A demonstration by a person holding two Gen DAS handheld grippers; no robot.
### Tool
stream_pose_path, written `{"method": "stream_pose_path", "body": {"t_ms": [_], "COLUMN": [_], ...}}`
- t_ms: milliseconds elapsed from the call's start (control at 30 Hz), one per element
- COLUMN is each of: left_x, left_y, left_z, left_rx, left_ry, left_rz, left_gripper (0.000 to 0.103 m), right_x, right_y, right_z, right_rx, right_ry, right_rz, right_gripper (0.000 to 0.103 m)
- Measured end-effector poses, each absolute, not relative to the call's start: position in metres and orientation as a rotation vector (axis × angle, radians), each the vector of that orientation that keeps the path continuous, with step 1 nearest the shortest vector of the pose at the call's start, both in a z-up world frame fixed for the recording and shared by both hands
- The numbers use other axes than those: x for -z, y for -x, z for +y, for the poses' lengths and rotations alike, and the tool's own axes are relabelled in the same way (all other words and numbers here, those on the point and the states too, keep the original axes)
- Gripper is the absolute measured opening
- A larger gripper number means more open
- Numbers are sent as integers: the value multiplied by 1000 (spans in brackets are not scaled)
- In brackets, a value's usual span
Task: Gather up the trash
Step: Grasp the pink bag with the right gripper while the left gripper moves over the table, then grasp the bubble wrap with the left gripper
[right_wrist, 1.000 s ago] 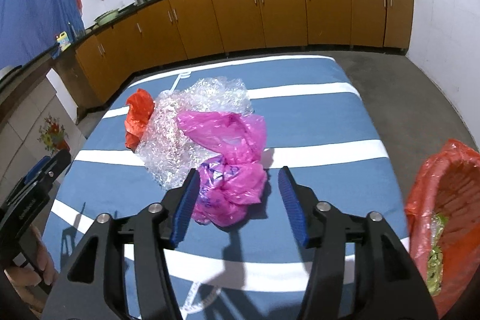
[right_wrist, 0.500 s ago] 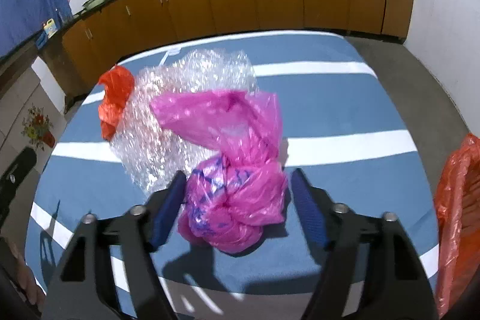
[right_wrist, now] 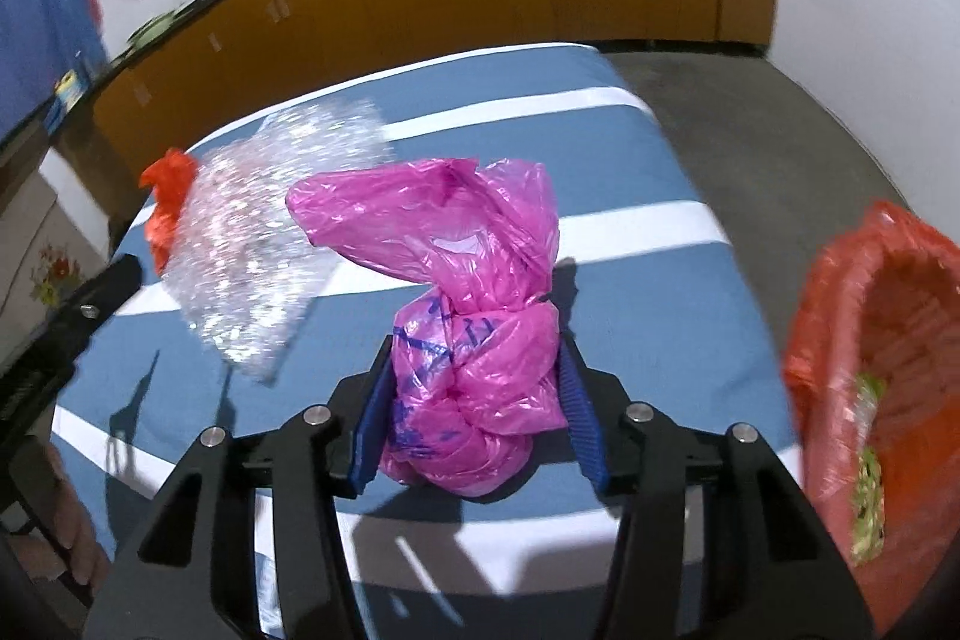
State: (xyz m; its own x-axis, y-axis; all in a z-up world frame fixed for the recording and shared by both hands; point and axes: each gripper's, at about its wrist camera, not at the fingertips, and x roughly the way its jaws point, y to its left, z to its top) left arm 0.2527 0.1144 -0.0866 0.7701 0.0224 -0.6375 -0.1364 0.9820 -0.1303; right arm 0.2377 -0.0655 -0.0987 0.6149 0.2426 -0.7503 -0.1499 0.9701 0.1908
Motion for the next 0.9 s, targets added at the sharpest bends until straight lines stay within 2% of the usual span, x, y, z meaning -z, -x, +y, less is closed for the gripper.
{"method": "stream_pose_path", "body": {"t_ms": [133, 200, 267, 367, 467, 633, 733, 900], "left_x": [103, 113, 120, 123, 119, 113, 111, 111], "left_y": [-272, -280, -285, -286, -278, -255, -243, -224], "left_z": [92, 85, 82, 80, 78, 75, 71, 67], "left_rx": [-71, -80, -86, -57, -36, -24, -28, -10], "left_ry": [147, 151, 167, 189, 175, 148, 126, 97], "left_rz": [770, 818, 849, 861, 834, 805, 794, 787], "left_gripper": [66, 58, 39, 15, 10, 10, 15, 9], "right_x": [99, 99, 99, 100, 98, 91, 90, 90], "right_y": [-235, -234, -233, -232, -229, -224, -220, -217], "right_z": [-79, -82, -83, -86, -89, -96, -98, -98], "right_rx": [-209, -210, -212, -215, -213, -212, -209, -202], "right_ry": [-137, -144, -143, -144, -151, -167, -167, -171], "right_rz": [884, 884, 884, 883, 878, 860, 854, 858], "right_gripper": [51, 52, 52, 52, 52, 52, 52, 51]}}
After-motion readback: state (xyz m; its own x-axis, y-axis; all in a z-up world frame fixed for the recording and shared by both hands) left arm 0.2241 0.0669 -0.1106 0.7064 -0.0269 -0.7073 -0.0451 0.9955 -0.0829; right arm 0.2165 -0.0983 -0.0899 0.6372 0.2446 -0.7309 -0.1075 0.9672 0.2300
